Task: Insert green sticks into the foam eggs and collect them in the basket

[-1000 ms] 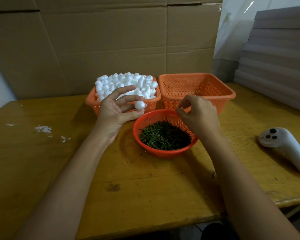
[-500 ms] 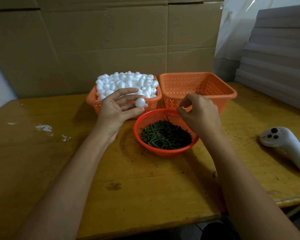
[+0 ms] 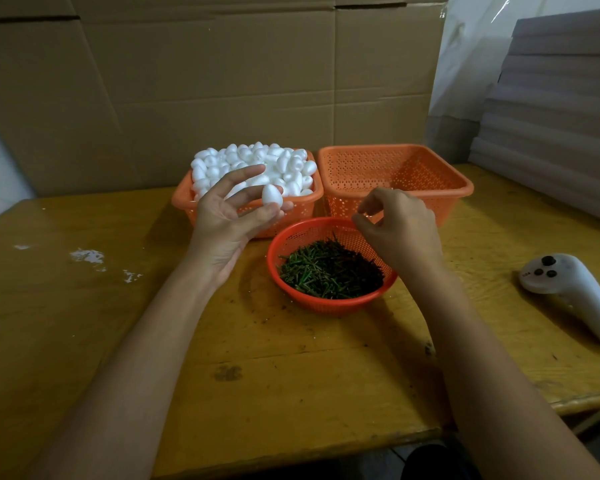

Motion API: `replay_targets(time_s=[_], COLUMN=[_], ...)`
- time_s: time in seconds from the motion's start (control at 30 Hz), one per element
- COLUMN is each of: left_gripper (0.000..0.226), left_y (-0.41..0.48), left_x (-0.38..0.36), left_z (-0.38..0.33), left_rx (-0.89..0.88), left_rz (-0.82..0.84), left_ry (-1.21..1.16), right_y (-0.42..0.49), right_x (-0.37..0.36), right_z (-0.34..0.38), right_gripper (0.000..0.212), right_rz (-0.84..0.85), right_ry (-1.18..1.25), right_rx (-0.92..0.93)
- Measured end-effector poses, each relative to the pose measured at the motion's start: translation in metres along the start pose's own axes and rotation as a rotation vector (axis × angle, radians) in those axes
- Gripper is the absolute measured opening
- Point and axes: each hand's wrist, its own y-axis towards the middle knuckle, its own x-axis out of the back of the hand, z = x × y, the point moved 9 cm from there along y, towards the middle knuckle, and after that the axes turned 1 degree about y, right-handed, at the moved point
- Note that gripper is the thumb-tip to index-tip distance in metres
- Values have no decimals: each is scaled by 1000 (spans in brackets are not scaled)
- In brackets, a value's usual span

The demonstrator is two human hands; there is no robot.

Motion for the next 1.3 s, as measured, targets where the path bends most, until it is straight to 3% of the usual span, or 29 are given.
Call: replay_targets(time_s=[0.2,0.5,0.63,0.93,1.3], left_gripper=[50,32,29,26,26], left_y=[0,2,2,0,-1], left_x=[0,1,1,-2,-3], left_z=[1,4,4,2,2], left_rx=[19,33,34,43,46], left_rz=[17,25,35,22,30], left_ry=[-65,-77,-65,-48,-28], right_y=[0,-18,-21,-26,-25], right_x=[3,-31,-39,-49,-47], right_z=[13,54,52,51,52], right_gripper=[13,31,37,25,12], right_rz=[-28,383,471,572,568], right_ry=[46,117,78,71,146], right_rx=[121,382,370,361,365])
